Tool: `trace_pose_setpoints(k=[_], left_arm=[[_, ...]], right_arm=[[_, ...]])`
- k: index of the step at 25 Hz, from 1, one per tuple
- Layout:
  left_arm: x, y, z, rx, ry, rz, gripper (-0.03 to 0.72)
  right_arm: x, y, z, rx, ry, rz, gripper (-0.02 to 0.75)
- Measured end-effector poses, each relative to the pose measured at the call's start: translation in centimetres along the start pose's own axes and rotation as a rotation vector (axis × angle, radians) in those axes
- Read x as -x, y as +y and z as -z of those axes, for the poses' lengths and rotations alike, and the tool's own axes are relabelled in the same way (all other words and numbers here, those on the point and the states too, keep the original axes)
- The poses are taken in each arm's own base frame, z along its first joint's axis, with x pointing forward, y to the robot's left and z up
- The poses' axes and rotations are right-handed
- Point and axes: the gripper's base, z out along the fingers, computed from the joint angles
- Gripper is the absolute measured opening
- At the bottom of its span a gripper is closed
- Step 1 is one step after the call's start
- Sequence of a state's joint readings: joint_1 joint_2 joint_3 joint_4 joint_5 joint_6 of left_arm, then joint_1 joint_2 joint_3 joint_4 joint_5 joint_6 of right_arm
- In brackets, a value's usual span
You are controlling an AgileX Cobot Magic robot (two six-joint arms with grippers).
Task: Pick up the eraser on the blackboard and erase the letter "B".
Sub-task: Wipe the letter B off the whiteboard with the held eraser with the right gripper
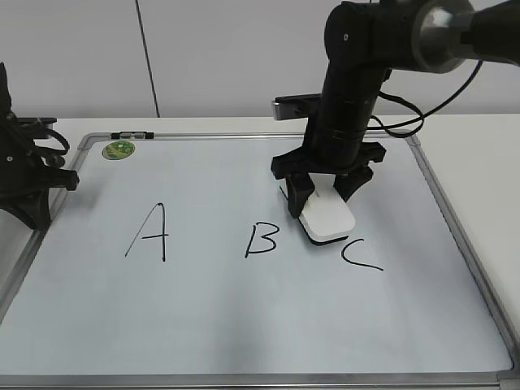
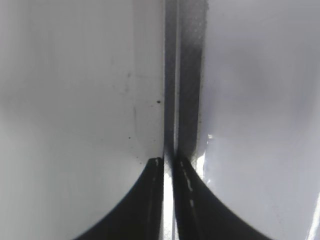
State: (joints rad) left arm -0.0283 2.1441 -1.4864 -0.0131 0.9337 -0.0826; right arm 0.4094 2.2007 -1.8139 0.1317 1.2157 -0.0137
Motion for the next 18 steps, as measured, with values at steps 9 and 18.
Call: trace_pose_setpoints(k=[9, 18], left_arm=[[0.0, 0.0, 0.0, 0.000, 0.000, 0.000, 0.039], [0.0, 0.0, 0.0, 0.000, 0.000, 0.000, 0.040]], right_arm=[[2.1, 1.1, -1.5, 0.032, -0.024, 0.012, 0.523], [2.7, 1.2, -3.8, 0.058, 0.011, -0.002, 0.523]])
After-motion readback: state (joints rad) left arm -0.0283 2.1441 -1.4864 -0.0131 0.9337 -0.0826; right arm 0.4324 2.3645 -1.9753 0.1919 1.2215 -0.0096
